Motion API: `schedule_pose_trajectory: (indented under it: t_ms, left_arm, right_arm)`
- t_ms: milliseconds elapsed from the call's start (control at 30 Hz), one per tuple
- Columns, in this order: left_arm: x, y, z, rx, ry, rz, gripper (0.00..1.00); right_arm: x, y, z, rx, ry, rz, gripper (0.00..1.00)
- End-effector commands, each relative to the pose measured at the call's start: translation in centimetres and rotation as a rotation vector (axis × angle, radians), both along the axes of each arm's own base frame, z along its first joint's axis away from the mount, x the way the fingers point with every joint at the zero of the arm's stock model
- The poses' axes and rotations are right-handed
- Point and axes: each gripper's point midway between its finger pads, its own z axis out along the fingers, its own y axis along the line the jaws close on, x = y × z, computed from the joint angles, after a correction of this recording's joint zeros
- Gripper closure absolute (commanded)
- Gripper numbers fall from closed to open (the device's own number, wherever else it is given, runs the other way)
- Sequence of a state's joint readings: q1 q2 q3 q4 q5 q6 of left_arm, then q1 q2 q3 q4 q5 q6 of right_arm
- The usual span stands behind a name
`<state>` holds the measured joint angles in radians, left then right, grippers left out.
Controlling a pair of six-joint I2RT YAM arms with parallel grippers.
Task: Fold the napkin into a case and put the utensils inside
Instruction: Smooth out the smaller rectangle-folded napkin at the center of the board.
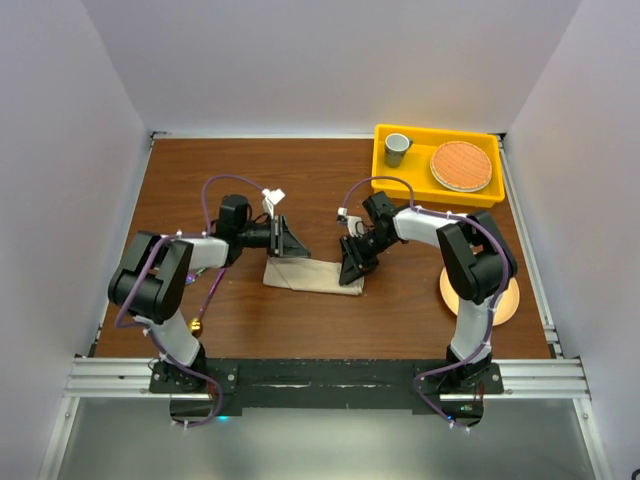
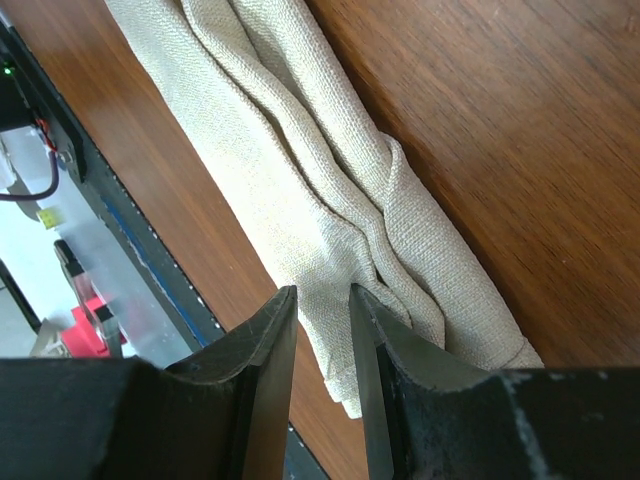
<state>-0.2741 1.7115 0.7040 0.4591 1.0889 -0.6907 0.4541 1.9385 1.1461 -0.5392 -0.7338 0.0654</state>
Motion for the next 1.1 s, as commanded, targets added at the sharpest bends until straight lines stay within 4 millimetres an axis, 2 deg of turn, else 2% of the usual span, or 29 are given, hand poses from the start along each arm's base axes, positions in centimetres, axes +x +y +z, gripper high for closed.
schedule_pose_trajectory:
  t_ms: [0, 67, 133, 233, 367, 433, 467, 567, 600, 667, 700, 867, 933, 1033, 1067]
  left_arm:
    - [2.5, -0.9, -1.2, 0.001, 0.02, 0.044, 0.78]
    - [3.0, -1.2, -1.8, -0.006, 0.031, 0.056, 0.81]
    - [3.0, -1.8, -1.1, -0.051, 0.029, 0.047, 0.84]
    - [2.6, -2.3, -1.6, -0.047, 0.029, 0.036, 0.86]
    - [2.5, -1.3, -4.6, 0.026, 0.1, 0.083, 0.89]
    - [2.6, -1.5, -3.3, -0.014, 0.052, 0.059, 0.89]
    - [2.7, -1.9, -1.7, -0.039, 0.0, 0.038, 0.89]
    - [1.4, -3.8, 1.8, -0.092, -0.13, -0.08, 0.89]
    - [0.3, -4.7, 1.8, -0.086, -0.117, -0.12, 0.89]
    - [-0.2, -5.3, 1.0, -0.05, -0.14, -0.143, 0.89]
    - [-0.7, -5.4, 0.0, -0.02, -0.103, -0.144, 0.9]
    - [-0.7, -4.3, -5.4, 0.101, 0.037, -0.065, 0.97]
    - [-0.3, -3.6, -7.1, 0.143, 0.094, -0.02, 1.0]
    - [-0.5, -2.3, -11.0, 0.216, 0.212, 0.028, 1.0]
    - [-0.6, -2.0, -11.5, 0.23, 0.23, 0.032, 1.0]
  right_arm:
    - [1.2, -3.2, -4.8, -0.208, -0.098, 0.042, 0.65]
    - [1.3, -3.2, -4.8, -0.207, -0.104, 0.051, 0.65]
    - [1.5, -3.2, -4.8, -0.206, -0.111, 0.065, 0.65]
    - [1.5, -3.2, -5.0, -0.208, -0.114, 0.079, 0.65]
    - [2.0, -3.1, -4.9, -0.207, -0.126, 0.09, 0.65]
    - [2.3, -3.0, -4.7, -0.204, -0.138, 0.095, 0.65]
    - [2.4, -2.9, -4.7, -0.203, -0.141, 0.098, 0.65]
    - [2.4, -3.1, -5.0, -0.205, -0.14, 0.105, 0.65]
    - [2.3, -3.1, -5.1, -0.206, -0.139, 0.108, 0.65]
    - [2.5, -3.1, -5.1, -0.204, -0.145, 0.11, 0.65]
    - [2.5, -3.1, -5.0, -0.204, -0.149, 0.112, 0.65]
    - [2.4, -2.9, -4.1, -0.185, -0.149, 0.109, 0.65]
    - [2.3, -2.5, -3.1, -0.165, -0.149, 0.107, 0.64]
    - [2.1, -1.8, -0.6, -0.107, -0.157, 0.101, 0.61]
    - [1.7, -0.9, 0.8, -0.042, -0.143, 0.105, 0.59]
